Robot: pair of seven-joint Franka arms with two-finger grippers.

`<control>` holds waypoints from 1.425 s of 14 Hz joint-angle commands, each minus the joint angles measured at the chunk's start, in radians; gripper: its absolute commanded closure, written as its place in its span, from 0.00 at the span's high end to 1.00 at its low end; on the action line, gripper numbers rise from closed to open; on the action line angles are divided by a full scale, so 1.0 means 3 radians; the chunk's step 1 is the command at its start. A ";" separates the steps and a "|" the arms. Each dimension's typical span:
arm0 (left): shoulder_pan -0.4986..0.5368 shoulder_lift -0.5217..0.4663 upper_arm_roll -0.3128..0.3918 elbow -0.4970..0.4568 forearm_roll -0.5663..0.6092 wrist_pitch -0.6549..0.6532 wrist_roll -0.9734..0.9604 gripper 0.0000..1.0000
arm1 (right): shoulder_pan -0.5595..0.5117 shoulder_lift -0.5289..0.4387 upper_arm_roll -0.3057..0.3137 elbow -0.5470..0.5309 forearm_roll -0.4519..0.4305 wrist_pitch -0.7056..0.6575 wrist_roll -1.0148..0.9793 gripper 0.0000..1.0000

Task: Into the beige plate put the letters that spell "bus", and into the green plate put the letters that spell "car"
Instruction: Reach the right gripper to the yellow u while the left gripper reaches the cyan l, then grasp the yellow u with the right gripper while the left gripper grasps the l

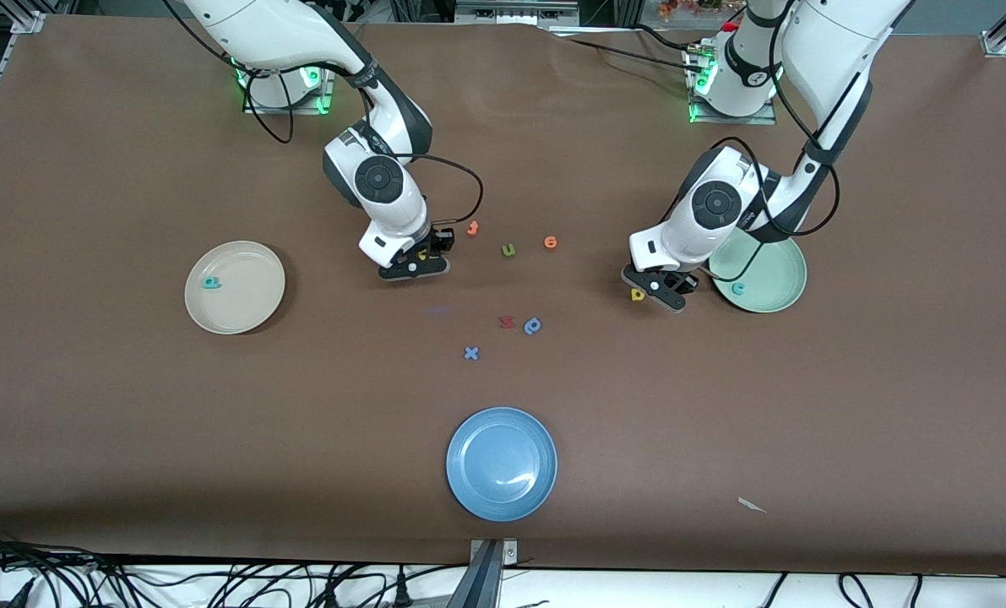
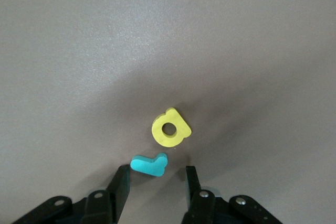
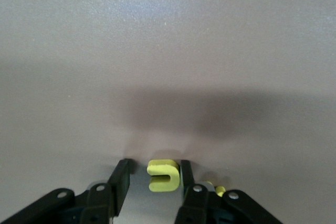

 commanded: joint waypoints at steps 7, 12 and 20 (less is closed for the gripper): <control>-0.0010 0.0022 0.0017 0.0057 0.0096 0.0012 -0.0016 0.54 | 0.0005 0.0023 -0.0002 -0.0050 -0.0050 0.0057 0.0011 0.30; -0.0010 0.0043 0.0022 0.0062 0.0131 0.0012 -0.0011 0.39 | 0.0005 0.0002 -0.0002 -0.0034 -0.0045 0.0036 0.0016 0.10; -0.0010 0.0037 0.0027 0.0098 0.0142 0.0012 -0.0011 0.36 | -0.0011 -0.0391 -0.0318 0.0624 -0.0034 -0.1449 -0.0095 0.10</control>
